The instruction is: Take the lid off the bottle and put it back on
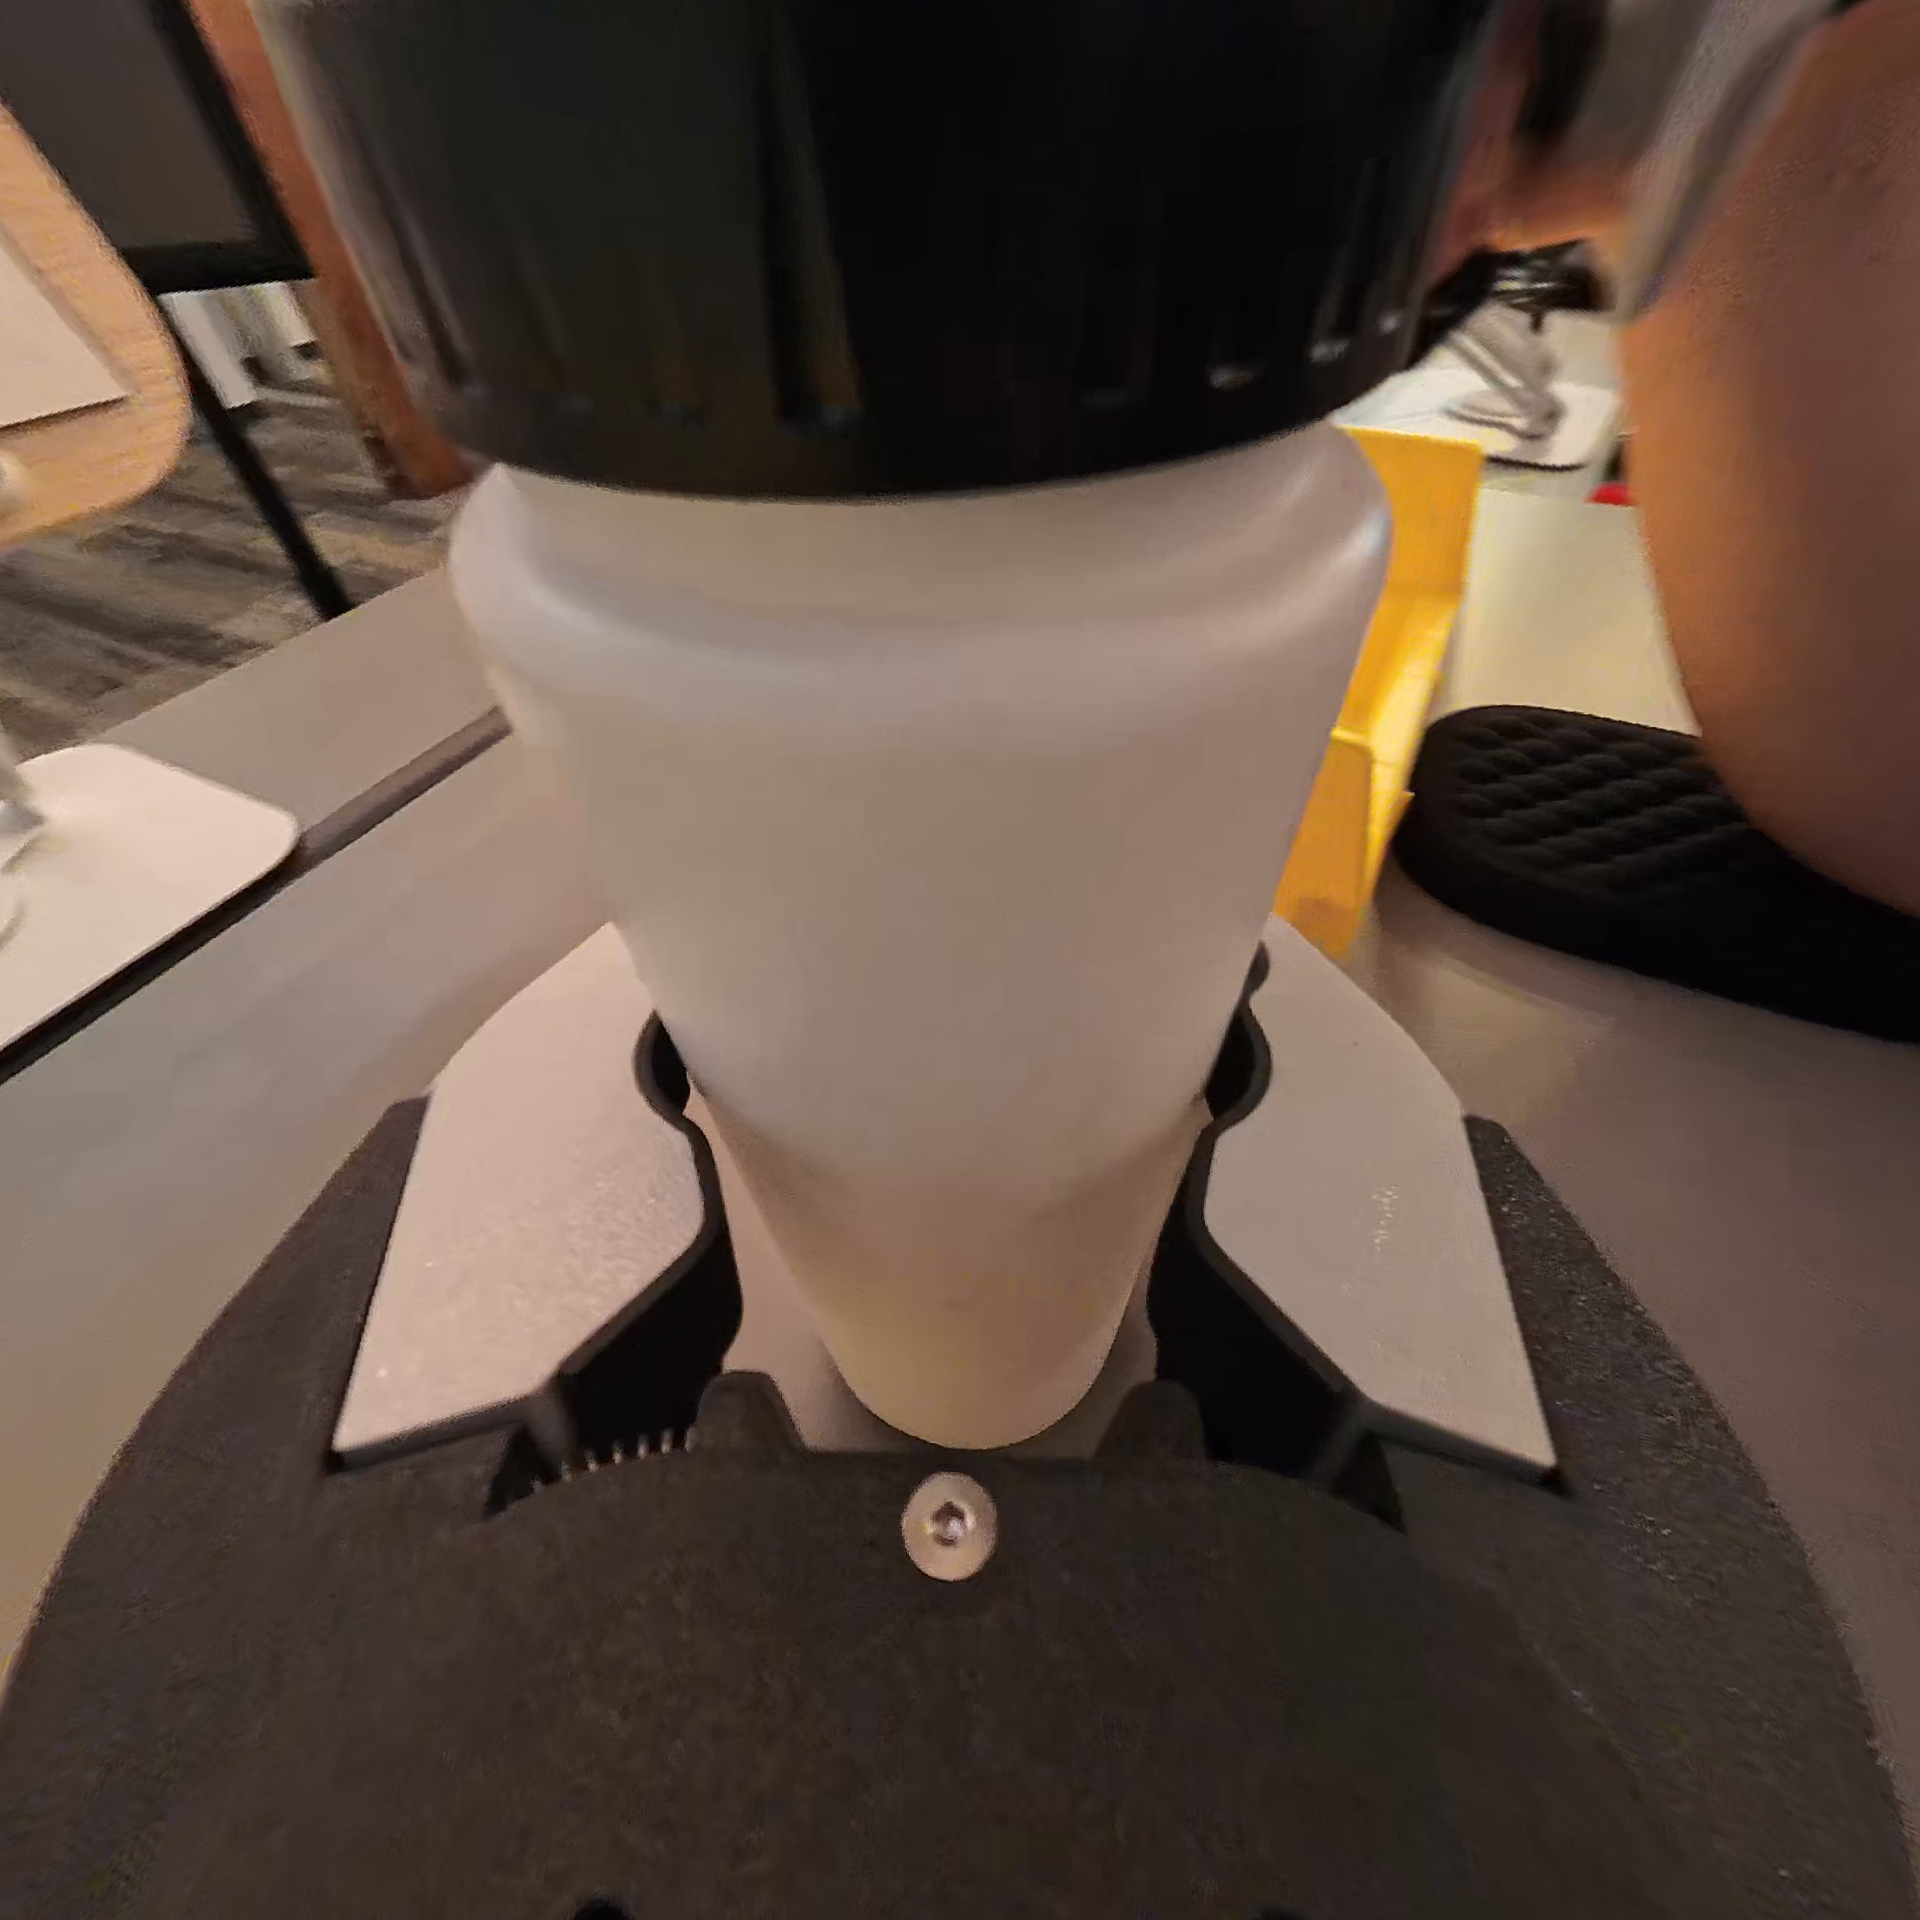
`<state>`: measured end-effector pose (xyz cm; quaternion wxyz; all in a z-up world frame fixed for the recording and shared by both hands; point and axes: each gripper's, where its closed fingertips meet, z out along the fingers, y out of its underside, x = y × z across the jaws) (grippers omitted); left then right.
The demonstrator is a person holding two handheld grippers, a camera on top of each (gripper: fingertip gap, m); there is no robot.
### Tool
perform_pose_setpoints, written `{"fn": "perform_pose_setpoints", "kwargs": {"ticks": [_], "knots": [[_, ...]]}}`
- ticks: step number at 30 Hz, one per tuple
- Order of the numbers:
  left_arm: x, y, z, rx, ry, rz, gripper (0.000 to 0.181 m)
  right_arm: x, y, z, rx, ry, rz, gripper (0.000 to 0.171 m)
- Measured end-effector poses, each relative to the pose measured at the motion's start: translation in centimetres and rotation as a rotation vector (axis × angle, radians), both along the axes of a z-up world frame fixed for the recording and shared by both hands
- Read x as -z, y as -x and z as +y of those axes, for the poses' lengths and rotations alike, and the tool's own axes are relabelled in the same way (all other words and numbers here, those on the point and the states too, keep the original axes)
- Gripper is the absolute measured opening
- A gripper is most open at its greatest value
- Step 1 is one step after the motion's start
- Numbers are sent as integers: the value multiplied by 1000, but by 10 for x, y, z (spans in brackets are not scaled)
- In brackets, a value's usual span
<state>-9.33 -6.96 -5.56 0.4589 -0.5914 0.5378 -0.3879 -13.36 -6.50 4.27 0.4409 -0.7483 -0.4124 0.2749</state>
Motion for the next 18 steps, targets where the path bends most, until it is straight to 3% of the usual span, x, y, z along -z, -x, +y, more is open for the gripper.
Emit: {"fn": "perform_pose_setpoints", "kwargs": {"ticks": [5, 8, 10, 15, 18], "knots": [[1, 4, 9, -111, -6, 25, 100, 16, 4, 5, 208, 124, -68, 78], [1, 4, 6, -89, -7, 25, 99, 13, 9, 5, 198, 85, -79, 75], [0, 0, -7, 21, -12, 15, 99, 13, 8, -4, 110, 79, -110, 75], [0, -6, -51, 292, -58, 2, 99, 10, 9, -48, -334, -24, -66, 75], [0, -8, -44, 219, 0, -4, 100, 10, 6, -41, -290, 29, -31, 79]]}}
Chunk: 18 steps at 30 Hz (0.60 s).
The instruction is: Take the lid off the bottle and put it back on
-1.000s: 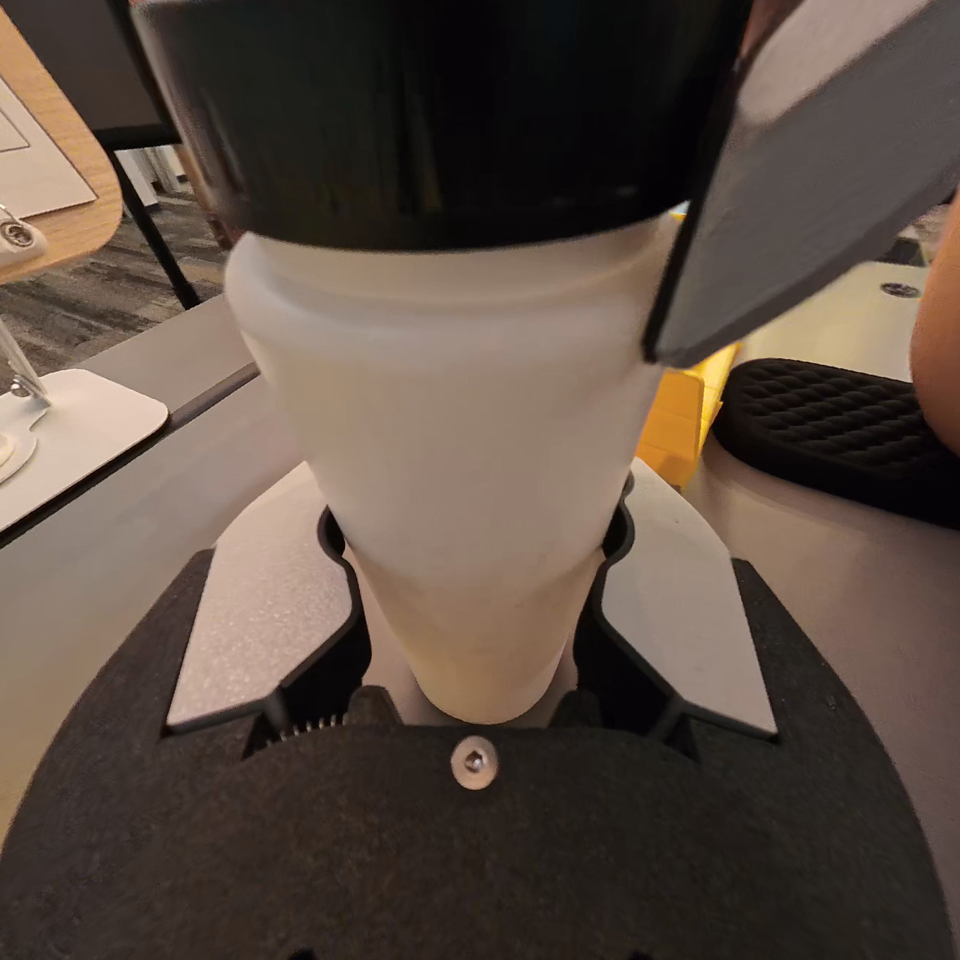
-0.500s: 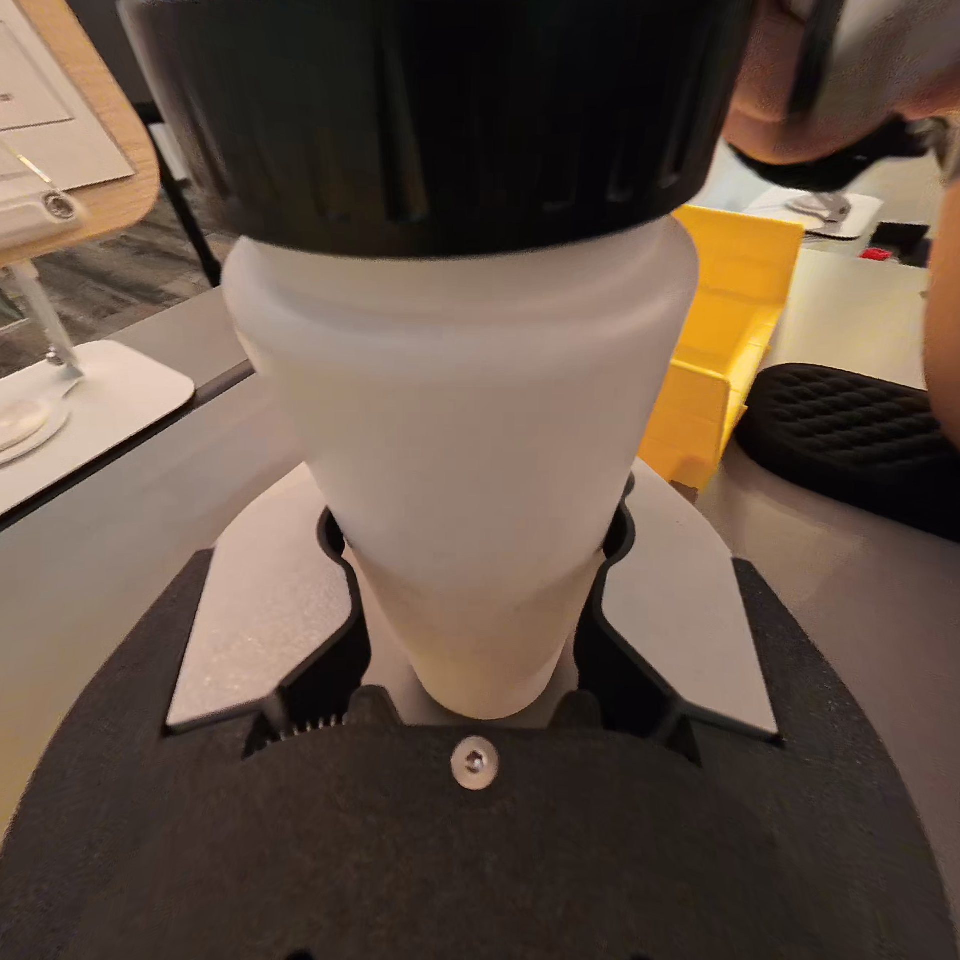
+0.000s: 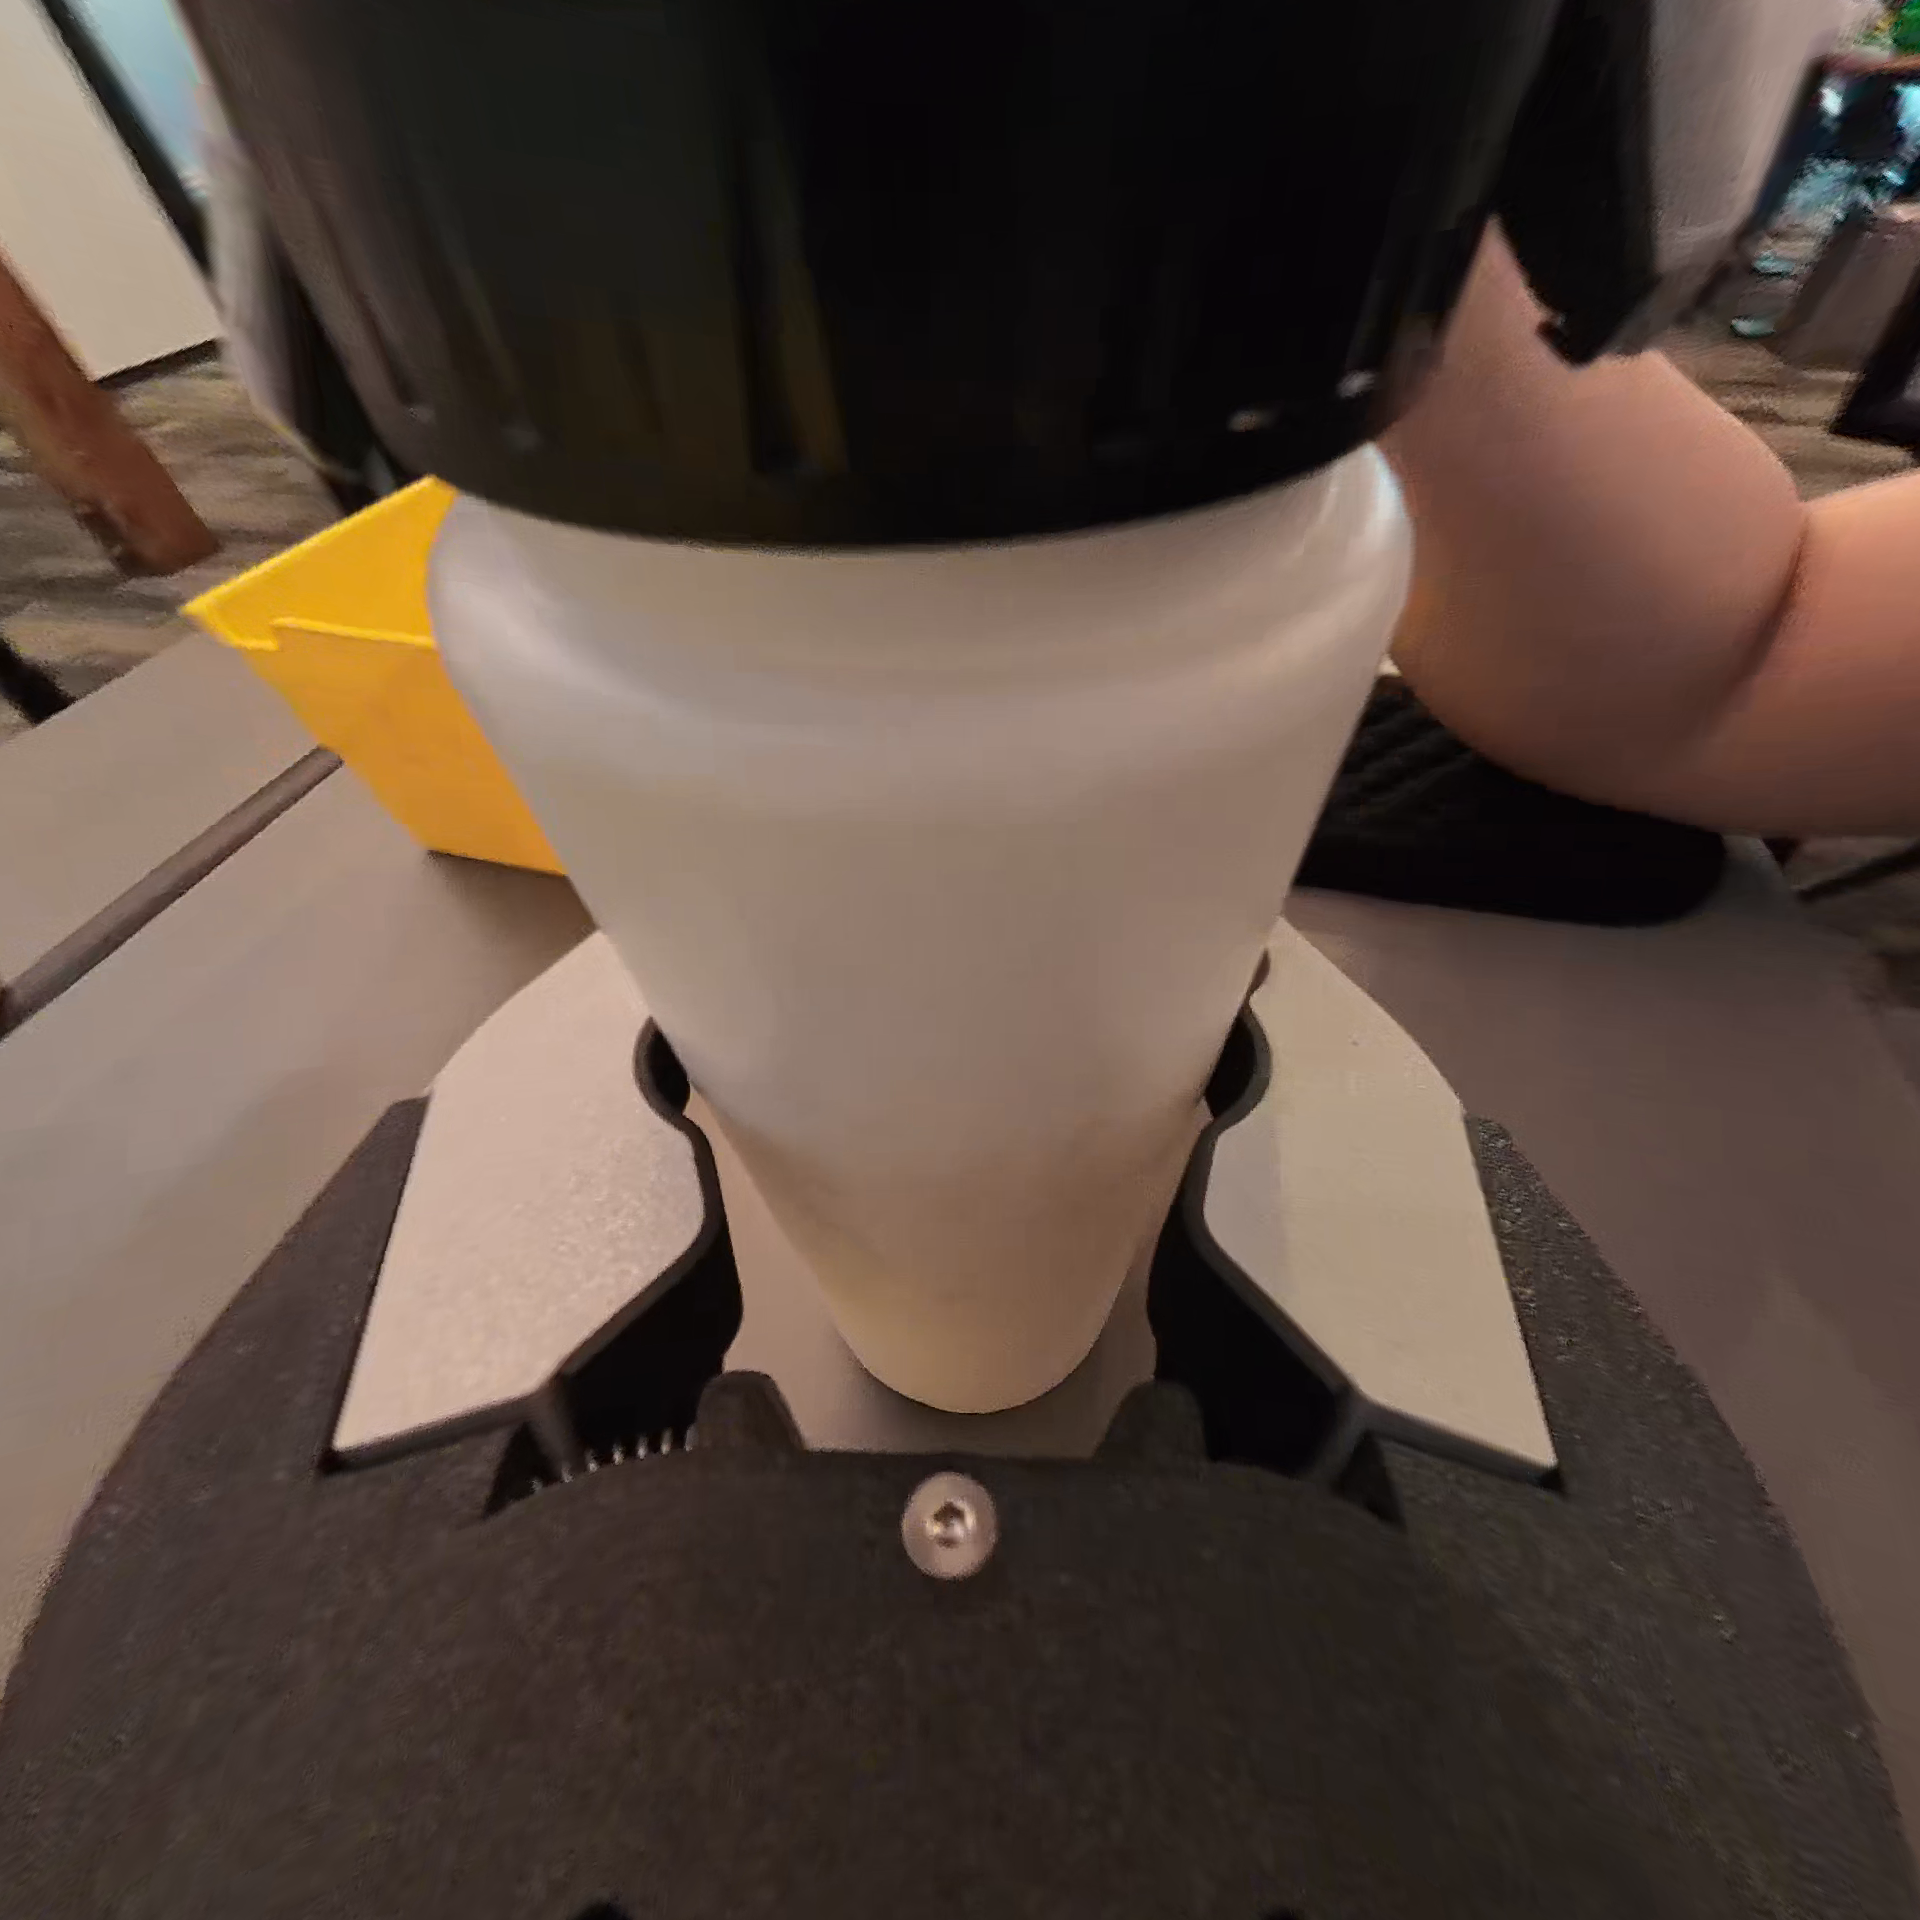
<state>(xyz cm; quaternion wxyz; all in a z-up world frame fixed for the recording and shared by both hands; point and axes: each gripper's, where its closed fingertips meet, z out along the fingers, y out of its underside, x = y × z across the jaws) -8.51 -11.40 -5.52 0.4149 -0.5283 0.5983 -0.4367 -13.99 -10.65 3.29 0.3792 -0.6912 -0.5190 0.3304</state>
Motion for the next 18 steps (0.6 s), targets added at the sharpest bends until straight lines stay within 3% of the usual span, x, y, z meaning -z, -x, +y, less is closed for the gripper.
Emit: {"fn": "perform_pose_setpoints", "kwargs": {"ticks": [2, 6, 8, 12, 16, 18], "knots": [[-1, 1, 11, -80, 40, -5, 100, -5, -1, 23, 169, -40, -10, 94], [1, 6, 32, -214, 15, 20, 100, -4, 4, 32, 363, -9, -59, 94], [2, 6, 32, -225, -8, 37, 100, 4, 1, 37, 447, 12, -113, 80], [2, 4, 20, -121, -10, 26, 99, 5, 3, 28, 347, 0, -138, 78], [1, 1, -10, 73, -50, 6, 99, 3, 6, -4, 17, -94, -112, 78], [2, 0, -16, 93, -42, 7, 100, 2, 8, -14, -74, -86, -63, 78]]}}
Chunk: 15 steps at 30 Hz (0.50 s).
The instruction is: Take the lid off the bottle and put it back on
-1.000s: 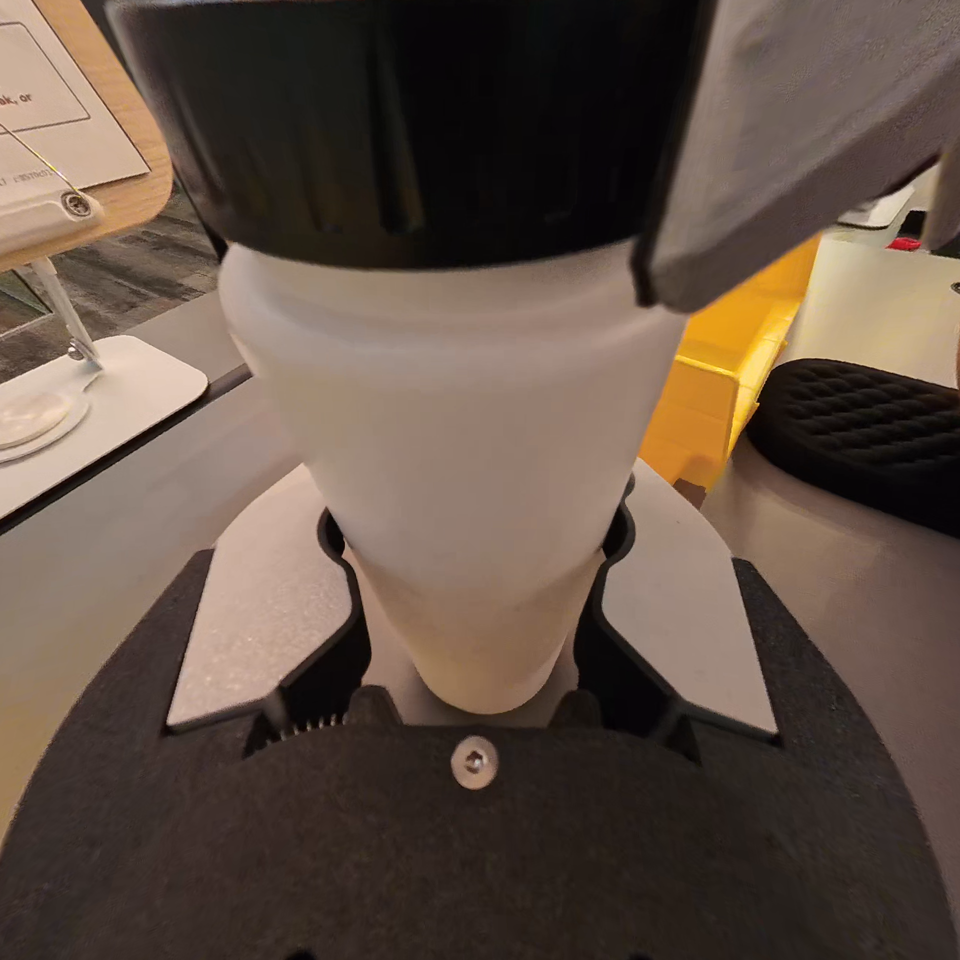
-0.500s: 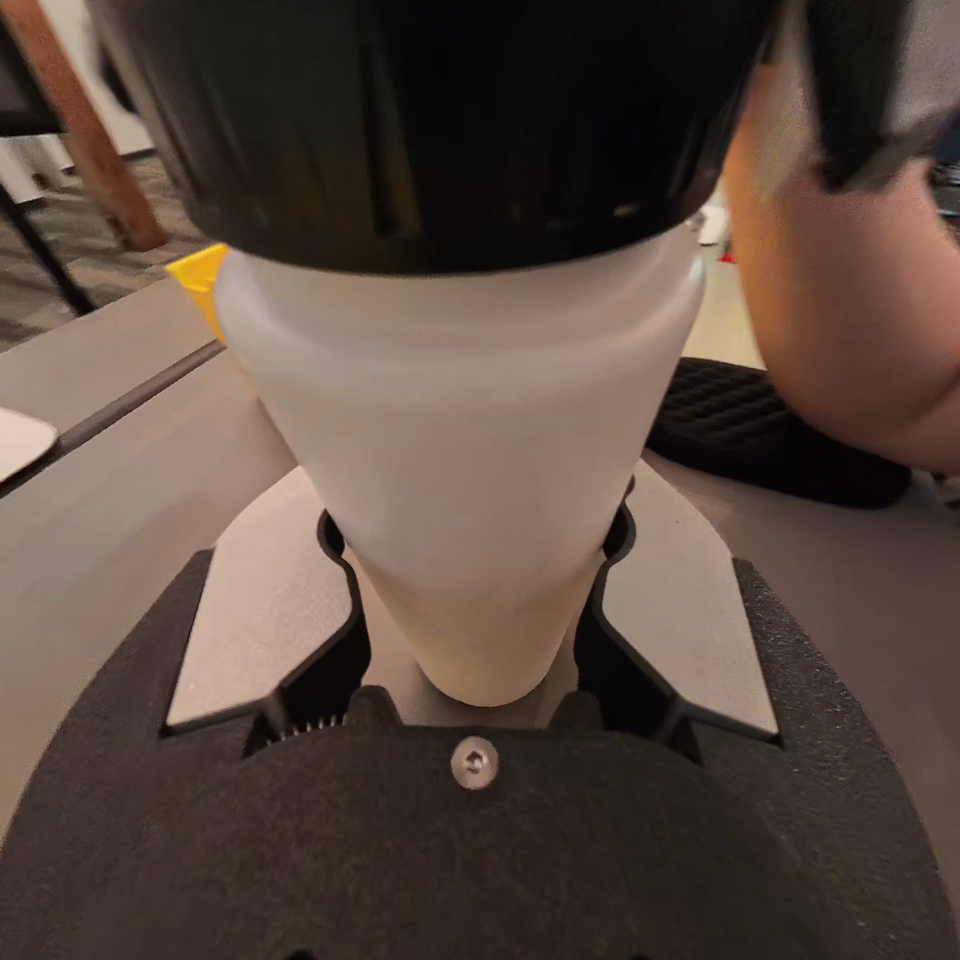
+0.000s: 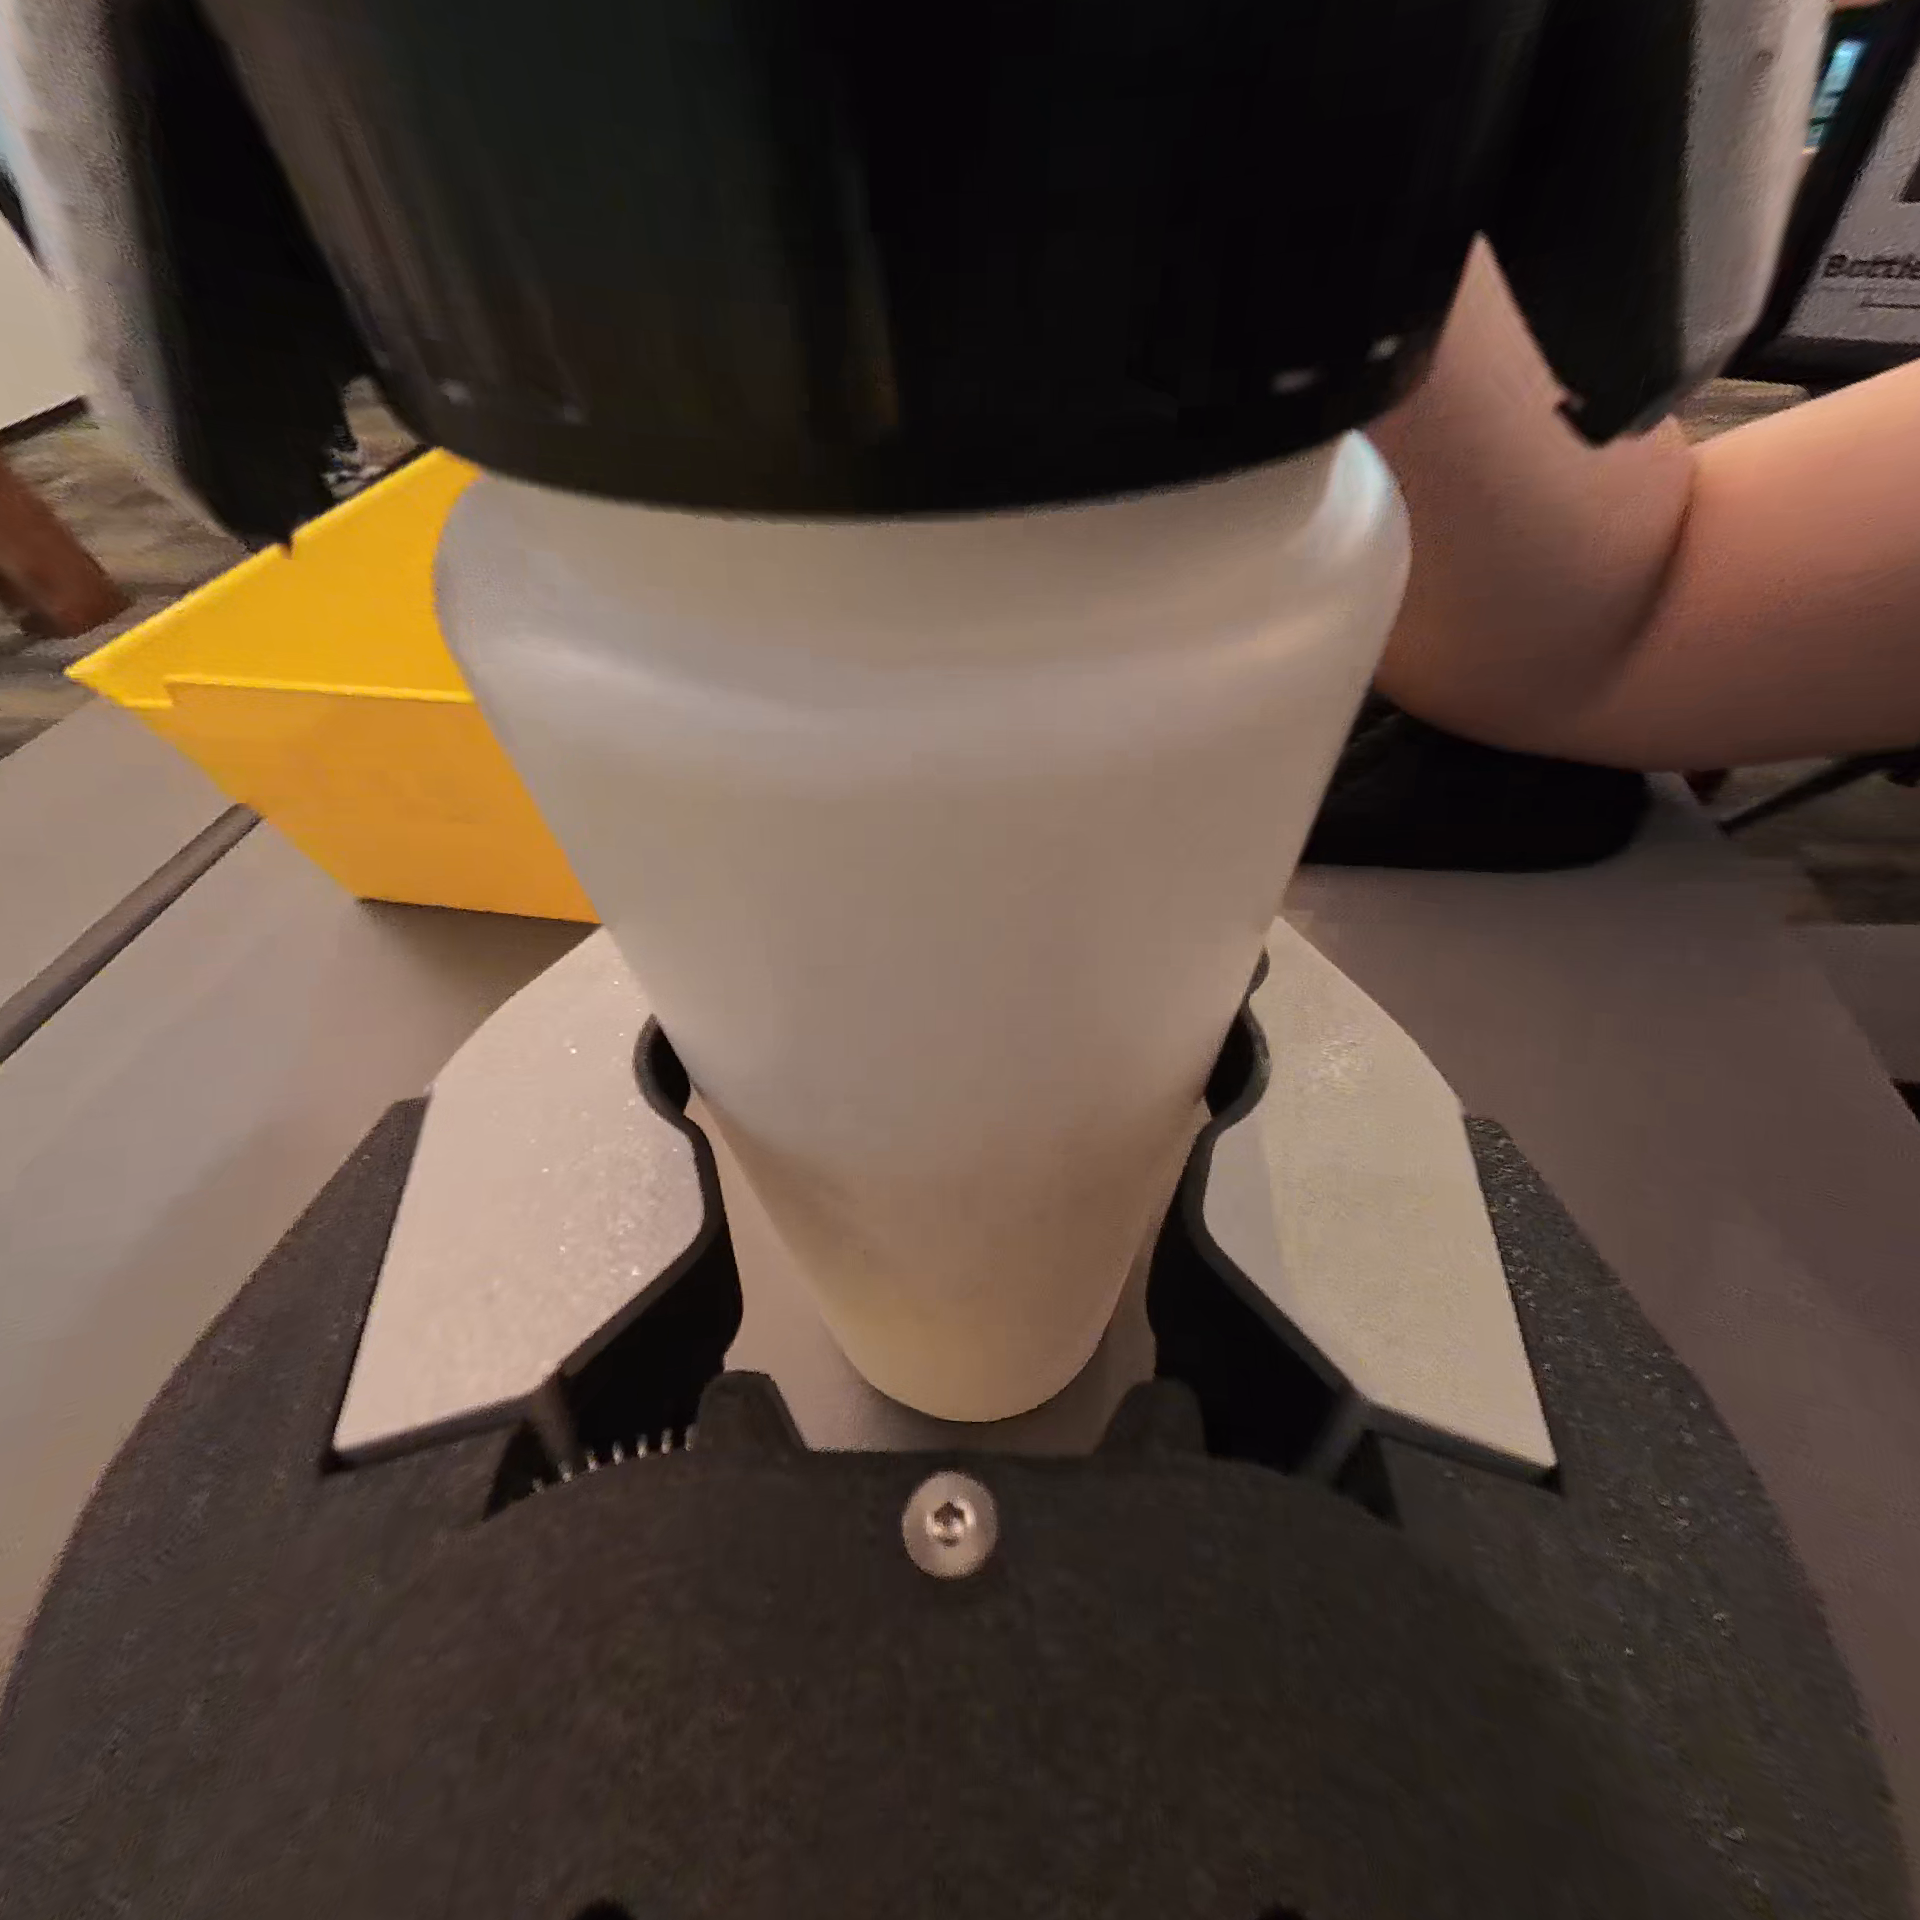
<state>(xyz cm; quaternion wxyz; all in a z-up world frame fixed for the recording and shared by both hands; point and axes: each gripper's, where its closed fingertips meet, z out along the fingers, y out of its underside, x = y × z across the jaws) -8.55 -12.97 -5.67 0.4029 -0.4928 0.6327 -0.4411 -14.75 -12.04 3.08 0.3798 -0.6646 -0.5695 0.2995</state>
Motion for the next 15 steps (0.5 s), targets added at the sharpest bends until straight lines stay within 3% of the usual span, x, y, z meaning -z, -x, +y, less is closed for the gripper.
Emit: {"fn": "perform_pose_setpoints", "kwargs": {"ticks": [7, 9, 12, 15], "knots": [[0, 1, 32, -226, 40, 6, 100, -4, 1, 39, 329, -34, -33, 100], [0, 3, 39, -269, 46, 9, 100, -2, 0, 44, 438, -27, -69, 98], [0, 3, 40, -275, 36, 17, 100, 4, -6, 49, 549, 12, -108, 80], [0, 2, 30, -192, 36, 12, 99, 4, -5, 41, 448, 6, -130, 80]]}}
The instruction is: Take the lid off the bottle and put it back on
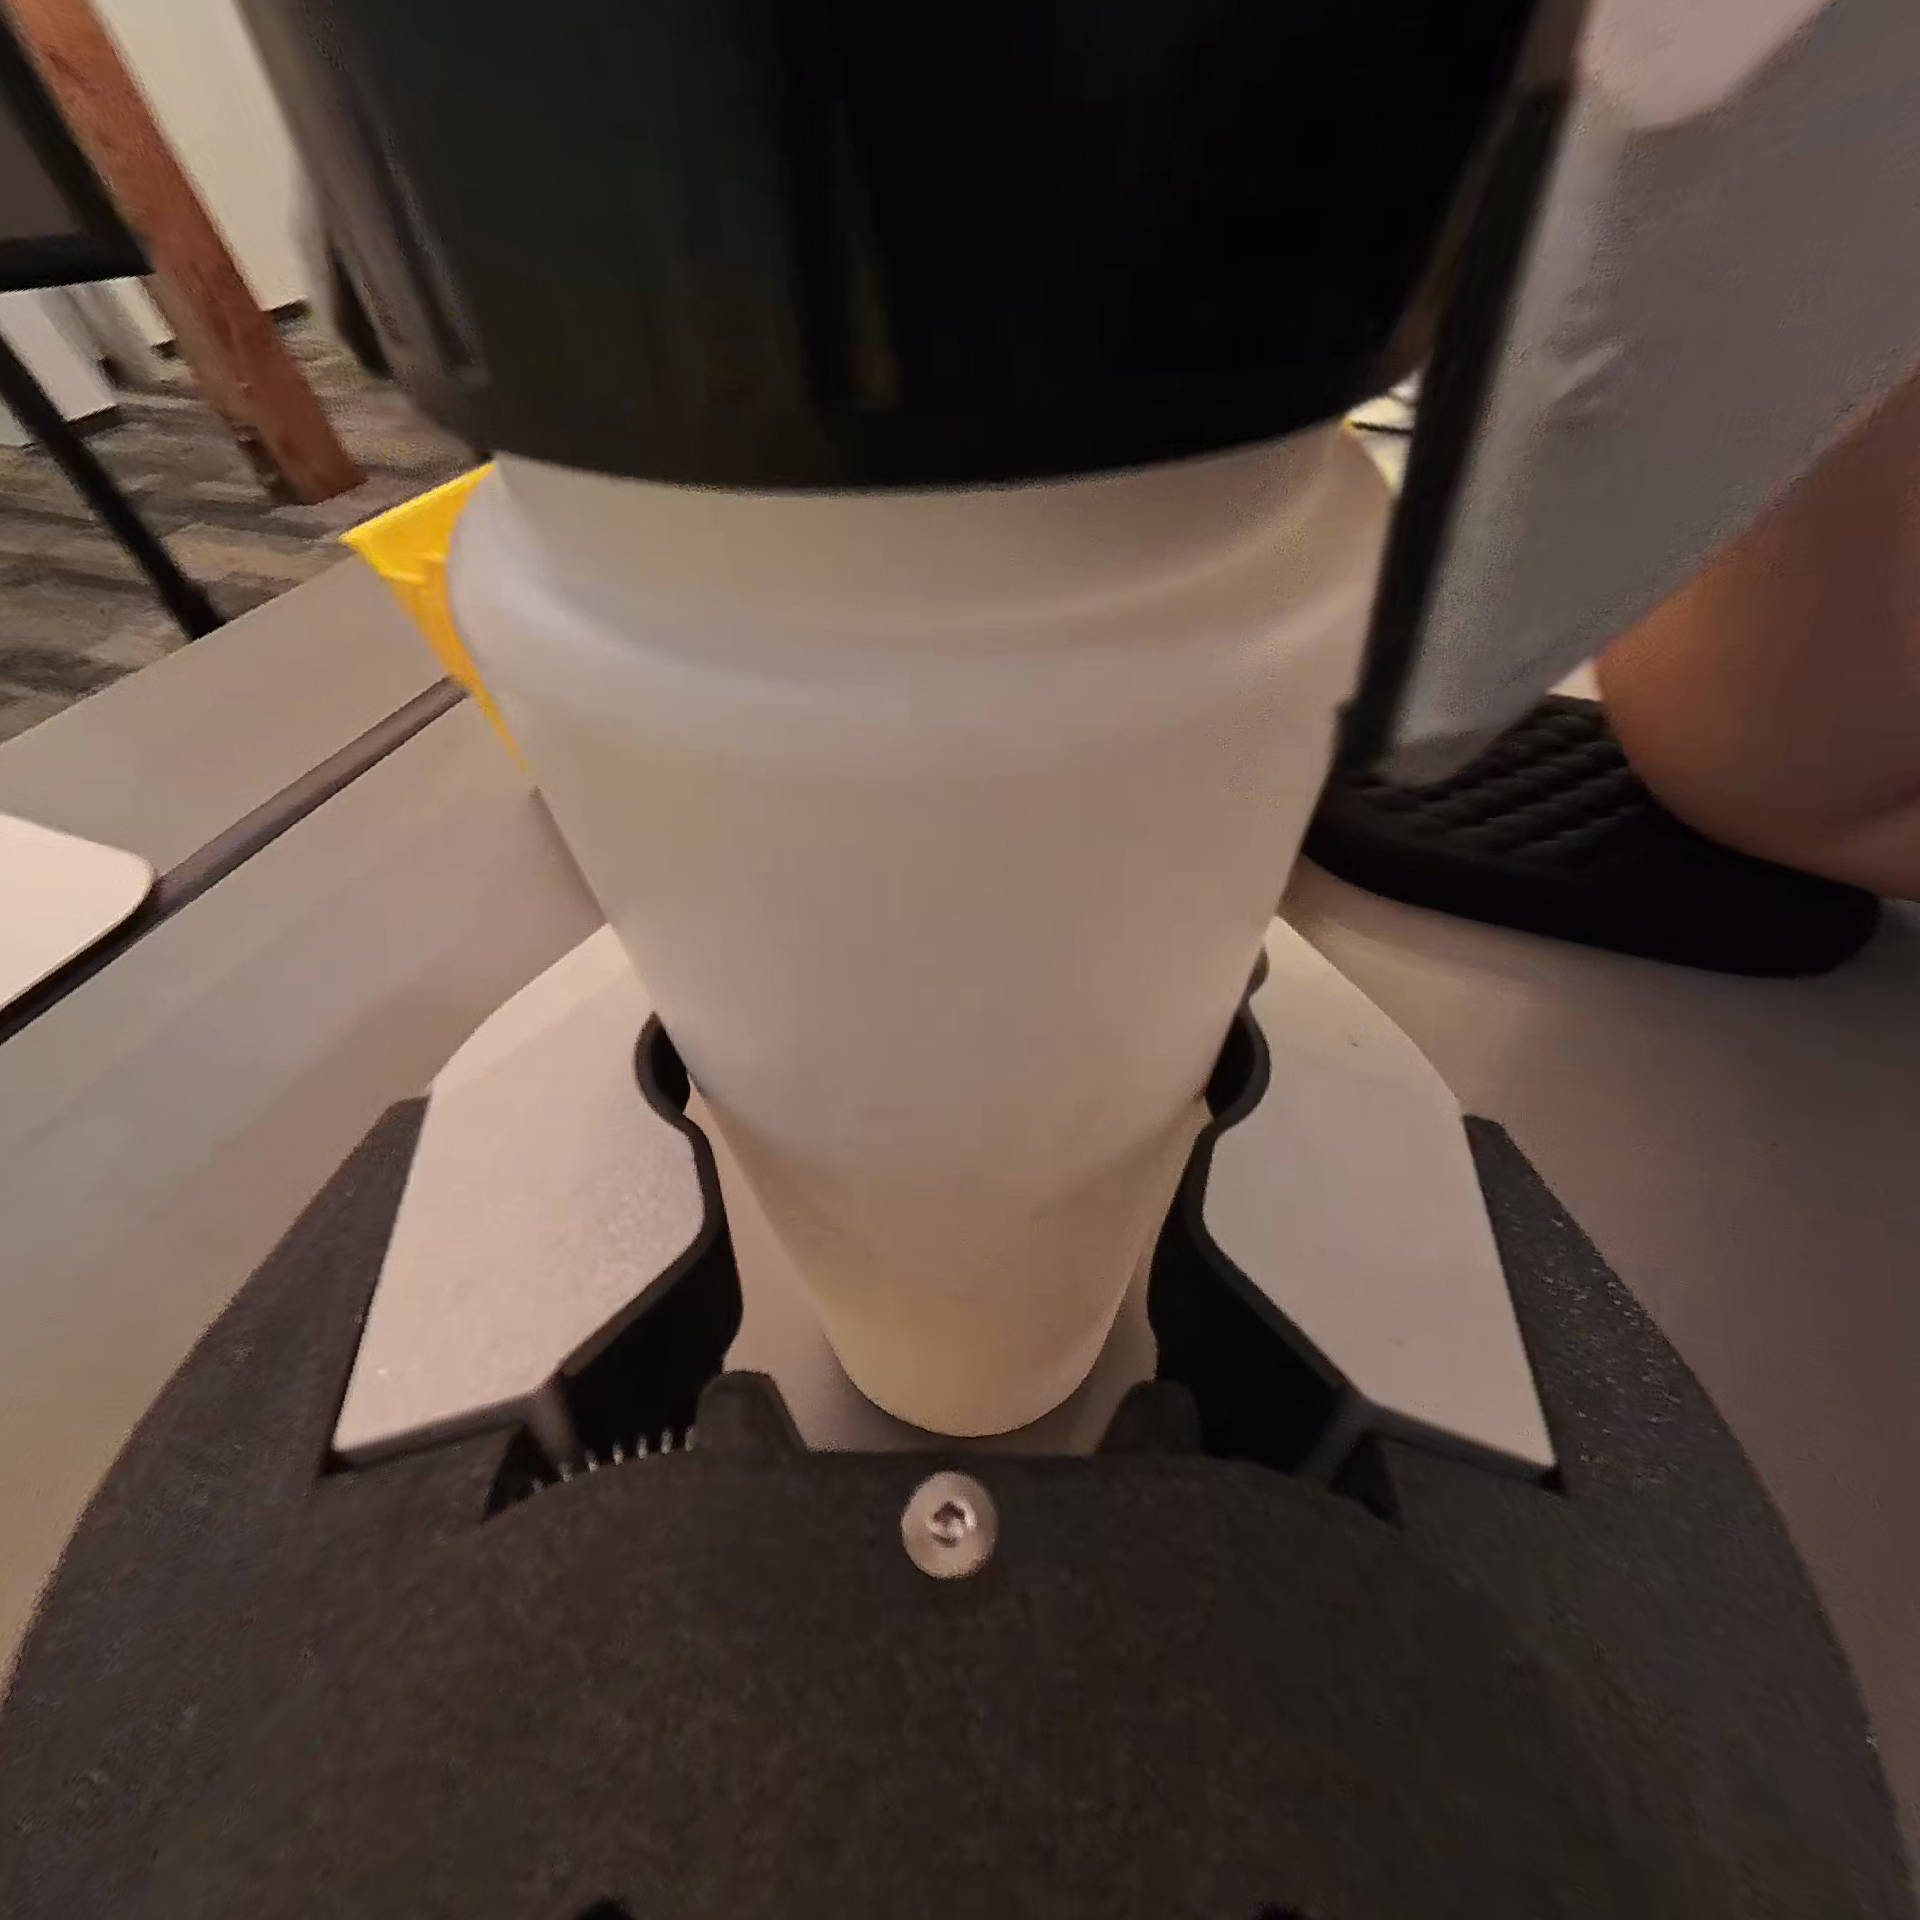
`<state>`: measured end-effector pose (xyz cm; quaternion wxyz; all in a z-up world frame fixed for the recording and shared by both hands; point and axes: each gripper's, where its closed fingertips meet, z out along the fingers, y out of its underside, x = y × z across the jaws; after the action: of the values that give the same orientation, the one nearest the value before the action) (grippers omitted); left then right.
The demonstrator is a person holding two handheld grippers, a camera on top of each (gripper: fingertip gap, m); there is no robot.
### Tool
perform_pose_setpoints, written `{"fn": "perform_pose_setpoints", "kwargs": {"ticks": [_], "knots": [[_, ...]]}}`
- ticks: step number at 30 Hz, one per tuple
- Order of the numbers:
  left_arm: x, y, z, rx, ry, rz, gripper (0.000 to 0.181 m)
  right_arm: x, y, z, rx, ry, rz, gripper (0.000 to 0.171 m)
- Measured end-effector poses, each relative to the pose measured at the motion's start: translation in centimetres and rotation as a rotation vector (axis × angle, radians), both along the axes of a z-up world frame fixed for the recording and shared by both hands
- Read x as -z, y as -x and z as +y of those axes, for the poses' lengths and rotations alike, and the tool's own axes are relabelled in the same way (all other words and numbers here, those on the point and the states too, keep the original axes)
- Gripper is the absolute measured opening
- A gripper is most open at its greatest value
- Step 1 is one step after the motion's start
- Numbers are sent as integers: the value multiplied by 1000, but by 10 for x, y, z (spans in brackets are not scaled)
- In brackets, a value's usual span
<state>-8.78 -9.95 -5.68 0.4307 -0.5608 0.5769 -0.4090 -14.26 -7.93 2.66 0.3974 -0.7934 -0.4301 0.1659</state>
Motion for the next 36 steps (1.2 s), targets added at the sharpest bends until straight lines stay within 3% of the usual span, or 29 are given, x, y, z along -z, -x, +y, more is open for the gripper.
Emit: {"fn": "perform_pose_setpoints", "kwargs": {"ticks": [4, 6, 8, 12, 15, 17, 21, 27, 32, 36], "knots": [[-1, -2, -26, 162, -35, -17, 100, -3, 6, -30, -353, -75, 20, 80], [-1, -3, -31, 178, -12, -19, 100, -4, 6, -39, -441, -62, 79, 80], [-1, -4, -22, 124, 22, -22, 100, -6, 3, -29, -370, -47, 96, 81], [-2, -1, 0, 5, 21, -33, 100, -9, -5, -1, -70, -22, 78, 92], [-2, 1, 13, -69, 11, -37, 100, -5, -8, 3, 111, 70, 95, 89], [-2, 2, 14, -68, 16, -37, 100, -2, -8, 4, 157, 78, 74, 78], [-2, 2, 9, -14, 3, -33, 100, 0, -10, 0, 66, 47, 10, 76], [-2, -1, -15, 130, -8, -51, 100, 0, -7, -25, -387, -84, 70, 76], [-4, 0, 2, 30, 64, -64, 100, 5, -10, -2, -192, -7, 69, 87], [-3, 2, 14, -62, 44, -50, 100, 3, -5, 6, 9, 16, 34, 84]]}}
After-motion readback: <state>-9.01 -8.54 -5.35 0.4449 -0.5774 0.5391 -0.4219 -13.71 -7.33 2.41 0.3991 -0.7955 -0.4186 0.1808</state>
